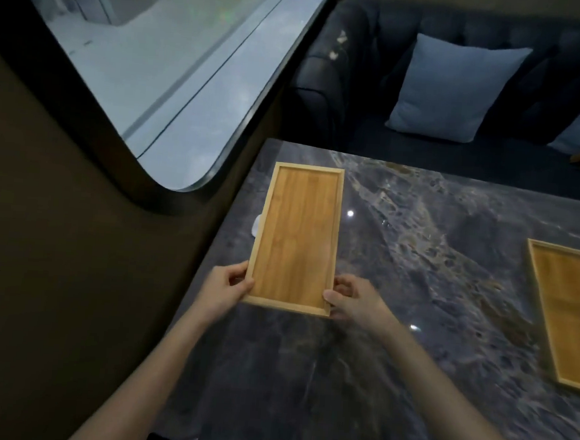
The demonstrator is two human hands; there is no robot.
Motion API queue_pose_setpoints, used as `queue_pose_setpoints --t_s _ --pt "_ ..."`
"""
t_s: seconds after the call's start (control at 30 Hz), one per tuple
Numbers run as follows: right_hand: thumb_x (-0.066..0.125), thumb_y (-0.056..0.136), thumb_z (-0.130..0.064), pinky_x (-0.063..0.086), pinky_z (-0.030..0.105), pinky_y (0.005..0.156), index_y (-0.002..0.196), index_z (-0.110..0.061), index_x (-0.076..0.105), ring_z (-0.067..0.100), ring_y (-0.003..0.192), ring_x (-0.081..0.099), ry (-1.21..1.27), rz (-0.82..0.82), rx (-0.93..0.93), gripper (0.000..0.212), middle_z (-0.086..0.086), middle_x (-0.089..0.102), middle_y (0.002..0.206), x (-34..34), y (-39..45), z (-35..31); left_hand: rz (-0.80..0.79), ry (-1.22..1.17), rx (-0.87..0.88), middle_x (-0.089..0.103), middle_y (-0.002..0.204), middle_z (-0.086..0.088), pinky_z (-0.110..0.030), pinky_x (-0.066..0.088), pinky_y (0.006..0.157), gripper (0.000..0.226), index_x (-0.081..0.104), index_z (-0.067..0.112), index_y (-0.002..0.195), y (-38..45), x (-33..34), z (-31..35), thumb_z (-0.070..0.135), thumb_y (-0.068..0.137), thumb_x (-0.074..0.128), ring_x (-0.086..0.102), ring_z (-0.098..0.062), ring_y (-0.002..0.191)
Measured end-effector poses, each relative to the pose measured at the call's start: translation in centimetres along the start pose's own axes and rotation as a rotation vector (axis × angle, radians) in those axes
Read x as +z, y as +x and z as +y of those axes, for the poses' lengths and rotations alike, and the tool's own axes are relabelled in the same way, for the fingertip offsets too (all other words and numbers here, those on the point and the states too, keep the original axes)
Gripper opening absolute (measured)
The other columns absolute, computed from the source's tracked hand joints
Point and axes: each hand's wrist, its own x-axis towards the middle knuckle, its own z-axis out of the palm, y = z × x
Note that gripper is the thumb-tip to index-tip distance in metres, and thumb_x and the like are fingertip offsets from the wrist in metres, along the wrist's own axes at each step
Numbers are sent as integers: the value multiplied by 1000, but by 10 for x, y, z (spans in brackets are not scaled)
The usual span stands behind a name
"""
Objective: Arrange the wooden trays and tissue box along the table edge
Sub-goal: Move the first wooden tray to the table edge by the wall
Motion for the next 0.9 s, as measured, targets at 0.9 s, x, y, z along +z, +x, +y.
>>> queue_pose_setpoints --t_s 0.9 --pt "52 90 -5 54 20 58 119 5 48 9 73 58 -62 -31 149 31 1 59 81 115 67 25 -8 58 -205 56 133 -12 -27 38 99 38 45 6 132 32 -55 -95 7 94 44 50 -24 123"
